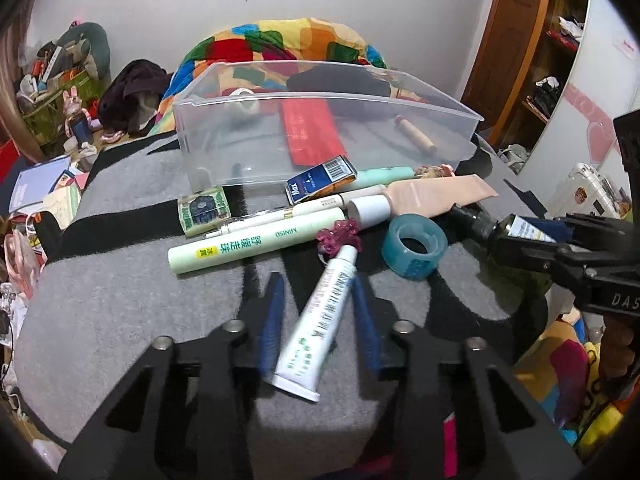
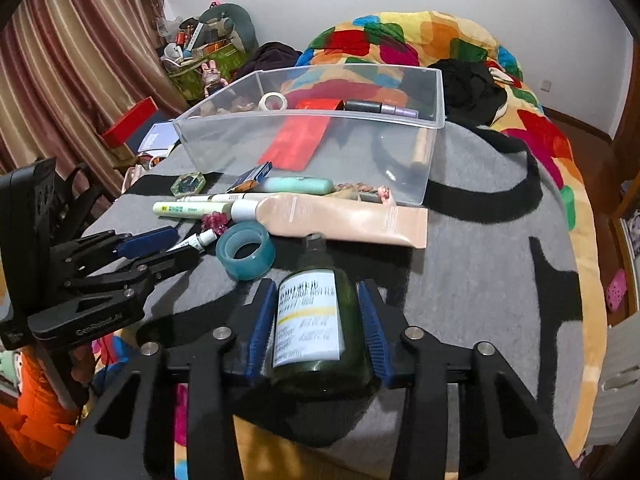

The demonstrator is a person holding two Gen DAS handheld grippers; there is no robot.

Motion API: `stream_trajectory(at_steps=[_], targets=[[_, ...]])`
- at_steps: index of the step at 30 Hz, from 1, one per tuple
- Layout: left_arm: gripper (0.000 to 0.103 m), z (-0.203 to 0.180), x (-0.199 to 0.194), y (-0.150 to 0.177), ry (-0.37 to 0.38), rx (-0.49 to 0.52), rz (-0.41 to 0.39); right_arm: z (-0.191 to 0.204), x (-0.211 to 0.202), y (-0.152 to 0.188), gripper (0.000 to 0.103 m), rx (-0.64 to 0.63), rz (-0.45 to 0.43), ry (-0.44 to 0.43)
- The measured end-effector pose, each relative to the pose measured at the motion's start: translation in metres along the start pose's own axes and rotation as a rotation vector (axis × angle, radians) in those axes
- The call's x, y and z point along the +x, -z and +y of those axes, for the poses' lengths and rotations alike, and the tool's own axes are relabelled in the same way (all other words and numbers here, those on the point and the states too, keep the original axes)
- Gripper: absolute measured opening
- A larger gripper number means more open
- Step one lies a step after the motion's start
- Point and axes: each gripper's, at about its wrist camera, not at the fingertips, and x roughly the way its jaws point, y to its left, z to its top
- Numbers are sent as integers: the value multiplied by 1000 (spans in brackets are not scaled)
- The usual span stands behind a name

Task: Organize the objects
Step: 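Grasp the white toothpaste tube with the left tool while the right tool grasps the green pump bottle, then lower both items into the clear box and open both tools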

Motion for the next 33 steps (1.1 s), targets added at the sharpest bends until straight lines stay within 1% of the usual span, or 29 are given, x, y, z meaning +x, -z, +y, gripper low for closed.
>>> stream_trajectory(at_steps=[1, 2, 7, 10, 15, 20, 22, 28, 33], targets=[[22, -1, -1, 1, -4, 7, -4, 1, -1, 1, 39, -1, -3, 2], [16, -1, -3, 3, -6, 11, -6, 1, -2, 3, 39, -3, -7, 4], [16, 2, -12, 5, -7, -2, -14, -1, -12, 8, 39, 4, -27, 10], [16, 4, -20, 3, -10, -11, -35, -3, -19, 3, 39, 11, -50, 7], [16, 9, -34, -9, -10, -29, -84, -1, -38, -12, 39, 9, -116, 11], [16, 16, -48, -30, -24, -46, -148, 1, -51, -35, 39, 10, -190, 26], [16, 18, -53, -39, -26, -52, -173, 0, -51, -43, 39, 16, -203, 29], [16, 32, -62, -72, -14, -77, -224, -8, -41, -71, 39, 49, -210, 19], [16, 45, -57, -97, 10, -115, -232, -12, -31, -92, 39, 58, -217, 30]])
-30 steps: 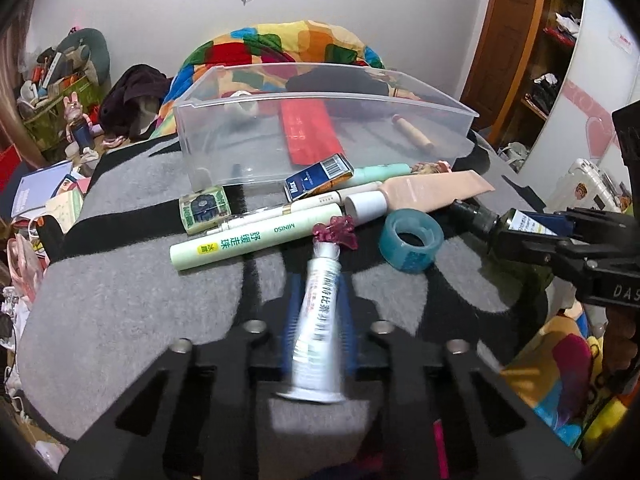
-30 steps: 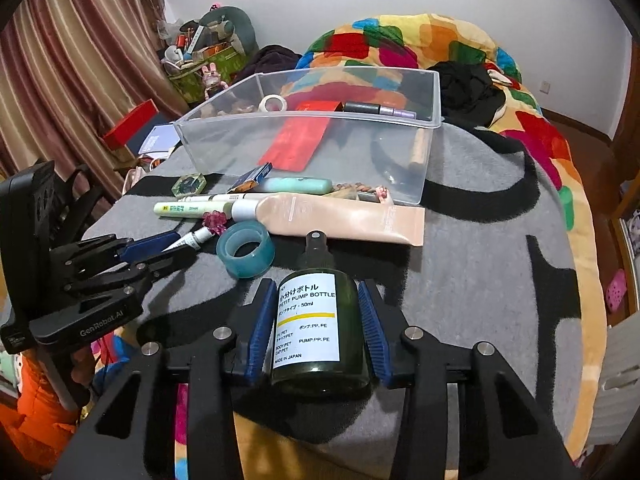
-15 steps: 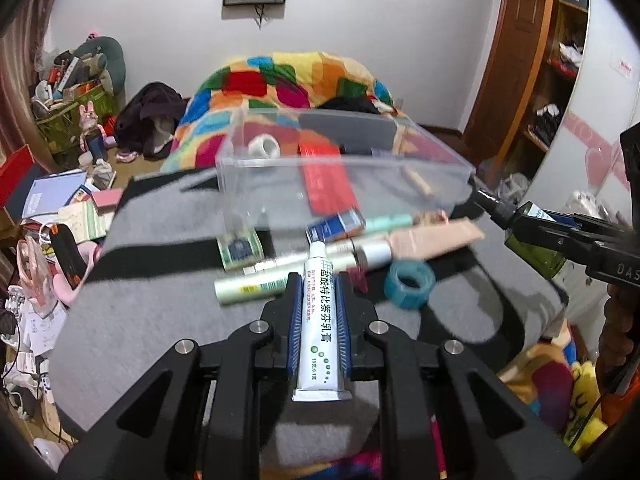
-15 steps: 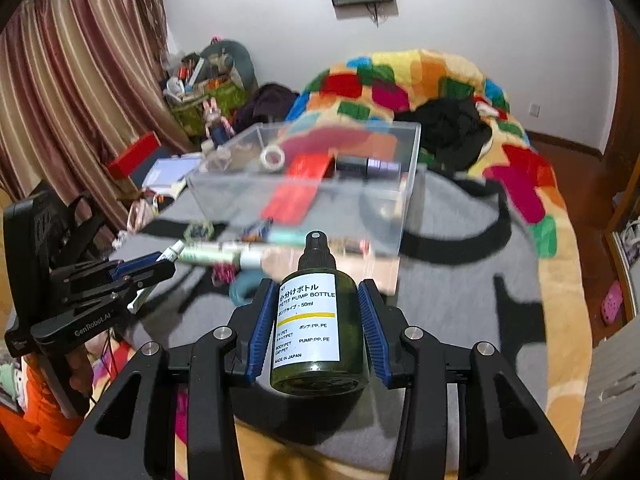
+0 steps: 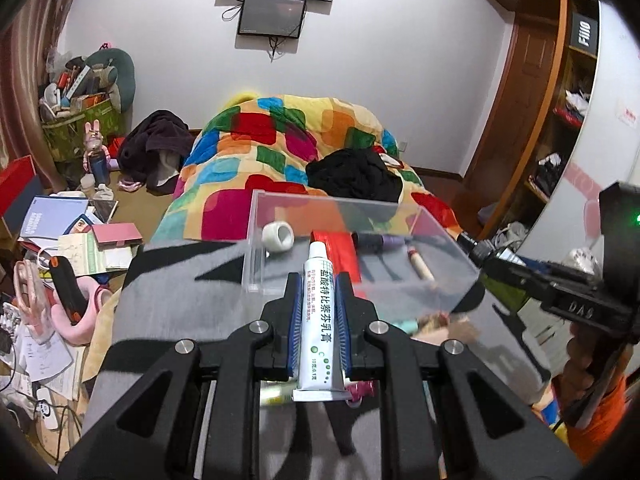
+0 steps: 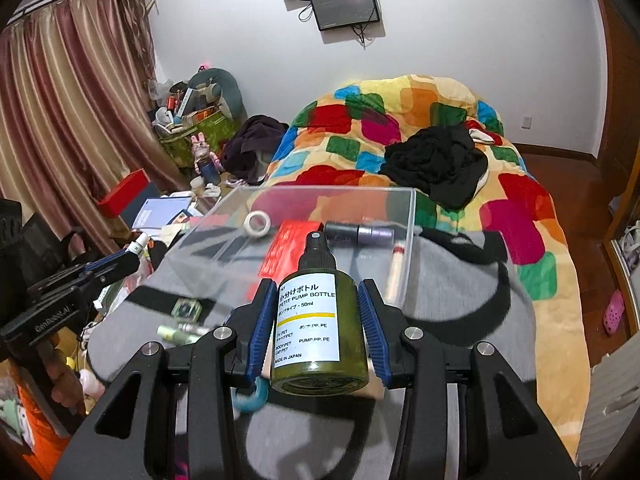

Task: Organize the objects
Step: 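Lower both items into the clear box and open both tools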

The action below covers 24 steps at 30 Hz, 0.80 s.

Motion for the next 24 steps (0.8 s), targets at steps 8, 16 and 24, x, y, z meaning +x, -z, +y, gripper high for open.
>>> stream_trajectory(at_steps=[8, 16, 24], targets=[[16, 3, 33, -21, 10, -6, 54, 4, 30, -26, 39, -22, 20, 20], [16, -5, 87, -27, -13, 49, 182, 0, 74, -32, 39, 3, 104, 32], [16, -18, 125, -26, -21, 99, 285, -7, 111, -33, 39, -1, 187, 52]])
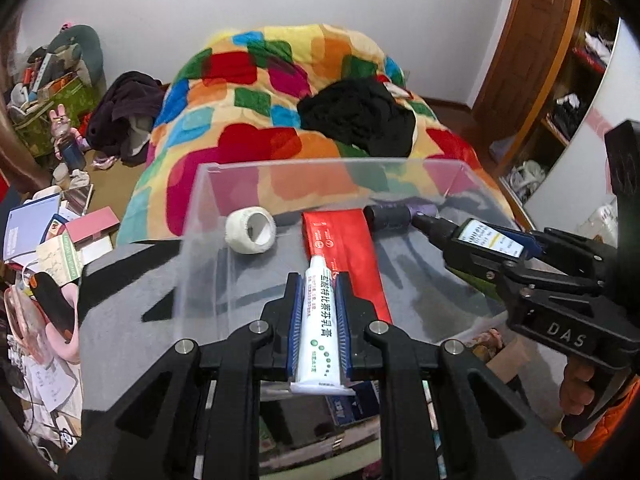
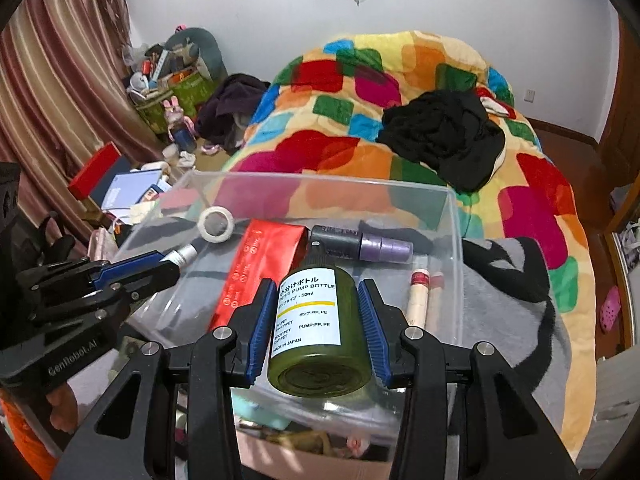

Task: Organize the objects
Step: 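Lower both items into the clear box and open both tools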

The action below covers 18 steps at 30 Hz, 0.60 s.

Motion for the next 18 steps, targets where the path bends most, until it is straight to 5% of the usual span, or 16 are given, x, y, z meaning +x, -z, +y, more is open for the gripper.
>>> stream_trajectory(at_steps=[12, 18], targets=[[17, -13, -21, 1, 20, 48, -39, 10, -11, 9, 39, -64, 6, -28], [37, -13, -49, 8, 18, 49, -101, 19, -37, 14, 41, -96, -39, -36]])
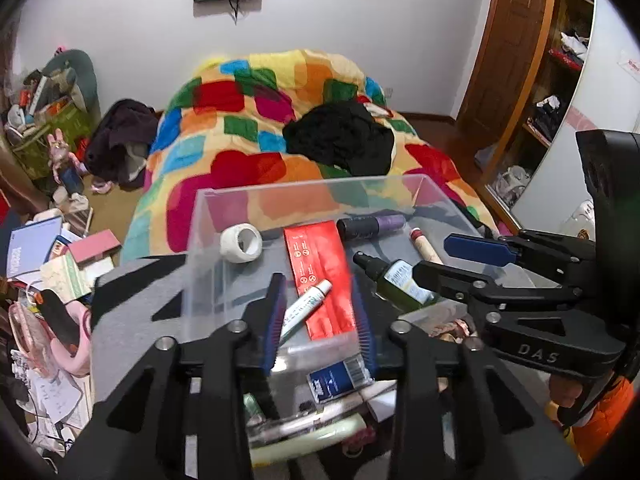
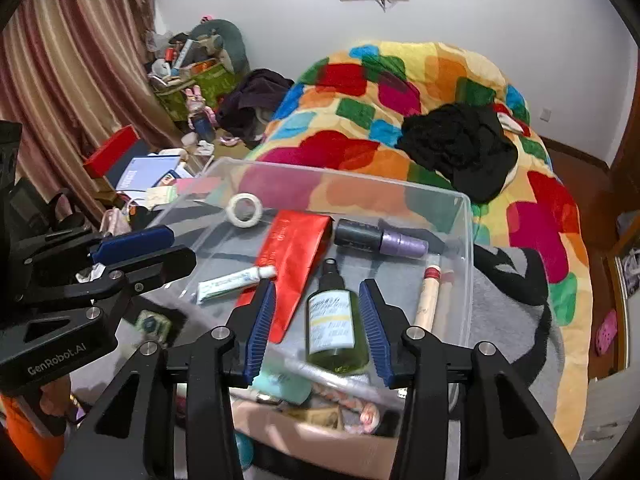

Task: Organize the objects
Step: 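Lower both items into the clear box and open both tools, then grasp the pink keychain with the left tool while the right tool grasps the teal tape roll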

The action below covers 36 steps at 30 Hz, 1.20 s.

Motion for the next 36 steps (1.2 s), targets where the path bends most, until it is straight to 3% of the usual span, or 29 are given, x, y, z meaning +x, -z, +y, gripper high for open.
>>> stream_trajectory(at_steps=[5, 12, 28, 36], targets=[[50, -1, -22, 15, -27, 12, -41, 12, -26, 11, 50, -33, -50, -9], [59, 1, -40, 46, -21, 5, -50, 25, -43, 36, 60, -64, -59, -30], [59, 1, -35, 126, -21, -39, 57, 46, -13, 105, 60, -56, 95, -89], [47, -3, -18, 136, 6, -62, 100, 53, 1, 109, 36, -60, 108, -93]])
